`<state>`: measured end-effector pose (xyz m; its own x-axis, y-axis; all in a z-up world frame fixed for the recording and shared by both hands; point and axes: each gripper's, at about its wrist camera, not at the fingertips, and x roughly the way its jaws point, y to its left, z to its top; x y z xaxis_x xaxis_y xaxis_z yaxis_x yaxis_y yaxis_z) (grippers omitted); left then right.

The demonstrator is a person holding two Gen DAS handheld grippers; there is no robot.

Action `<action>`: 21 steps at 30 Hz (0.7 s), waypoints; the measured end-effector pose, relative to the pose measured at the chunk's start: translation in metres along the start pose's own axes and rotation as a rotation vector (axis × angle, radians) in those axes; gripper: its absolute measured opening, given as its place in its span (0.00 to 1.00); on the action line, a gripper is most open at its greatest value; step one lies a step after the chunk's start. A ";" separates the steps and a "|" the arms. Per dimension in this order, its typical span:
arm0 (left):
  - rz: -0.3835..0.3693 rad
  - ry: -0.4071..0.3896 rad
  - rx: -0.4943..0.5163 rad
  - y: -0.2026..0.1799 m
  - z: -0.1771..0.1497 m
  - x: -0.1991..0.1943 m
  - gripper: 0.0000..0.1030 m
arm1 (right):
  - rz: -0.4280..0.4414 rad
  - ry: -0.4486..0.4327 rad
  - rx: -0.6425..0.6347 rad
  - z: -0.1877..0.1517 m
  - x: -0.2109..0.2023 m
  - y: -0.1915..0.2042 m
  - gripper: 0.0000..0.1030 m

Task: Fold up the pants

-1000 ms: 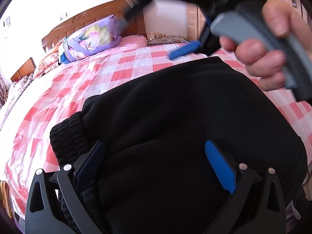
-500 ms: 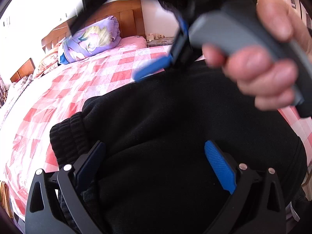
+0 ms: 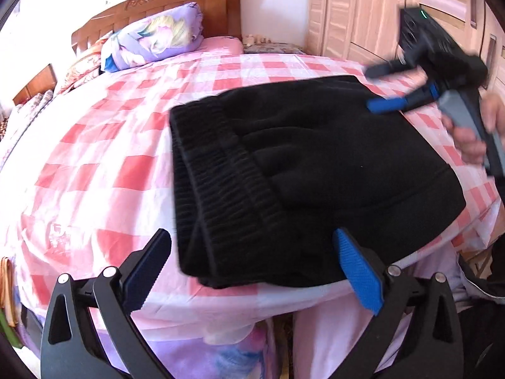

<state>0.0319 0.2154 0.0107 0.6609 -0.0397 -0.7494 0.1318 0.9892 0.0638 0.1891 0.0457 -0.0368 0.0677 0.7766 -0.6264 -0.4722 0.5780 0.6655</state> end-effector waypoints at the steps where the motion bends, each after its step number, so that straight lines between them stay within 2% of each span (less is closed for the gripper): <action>1: 0.030 -0.035 -0.011 -0.002 0.008 -0.012 0.98 | -0.012 -0.033 -0.006 -0.006 -0.011 -0.001 0.96; 3: 0.039 -0.121 -0.005 -0.006 0.023 -0.032 0.98 | -0.104 -0.093 -0.001 -0.015 -0.027 0.004 0.96; 6: 0.023 -0.177 0.022 -0.019 0.057 -0.036 0.98 | -0.092 -0.165 -0.075 -0.032 -0.044 0.029 0.96; 8: 0.033 -0.132 0.052 -0.025 0.078 -0.009 0.98 | -0.135 -0.179 -0.129 -0.042 -0.043 0.047 0.96; 10: 0.040 -0.060 0.048 -0.024 0.089 0.027 0.98 | -0.298 -0.173 -0.207 -0.053 -0.035 0.058 0.96; 11: 0.018 0.000 0.047 -0.026 0.093 0.048 0.98 | -0.375 -0.152 -0.239 -0.060 -0.032 0.058 0.96; 12: 0.010 0.040 0.047 -0.028 0.092 0.063 0.98 | -0.433 -0.121 -0.268 -0.068 -0.022 0.054 0.96; 13: 0.035 0.058 0.060 -0.024 0.086 0.076 0.98 | -0.459 -0.092 -0.293 -0.076 -0.015 0.048 0.96; 14: 0.049 0.056 0.082 -0.025 0.082 0.081 0.98 | -0.475 -0.082 -0.325 -0.082 -0.009 0.042 0.96; 15: 0.054 0.039 0.103 -0.027 0.078 0.079 0.98 | -0.470 -0.117 -0.357 -0.088 -0.014 0.039 0.96; 19: 0.043 0.014 0.106 -0.022 0.079 0.081 0.98 | -0.553 -0.216 -0.291 -0.092 -0.045 0.037 0.96; 20: 0.039 0.001 0.106 -0.022 0.078 0.078 0.98 | -0.562 -0.239 -0.310 -0.098 -0.052 0.043 0.96; 21: 0.044 -0.008 0.110 -0.023 0.076 0.077 0.98 | -0.532 -0.240 -0.337 -0.104 -0.054 0.047 0.96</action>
<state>0.1362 0.1790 0.0018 0.6736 0.0021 -0.7391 0.1825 0.9686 0.1690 0.0717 0.0046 -0.0140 0.5420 0.4644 -0.7004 -0.5667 0.8174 0.1035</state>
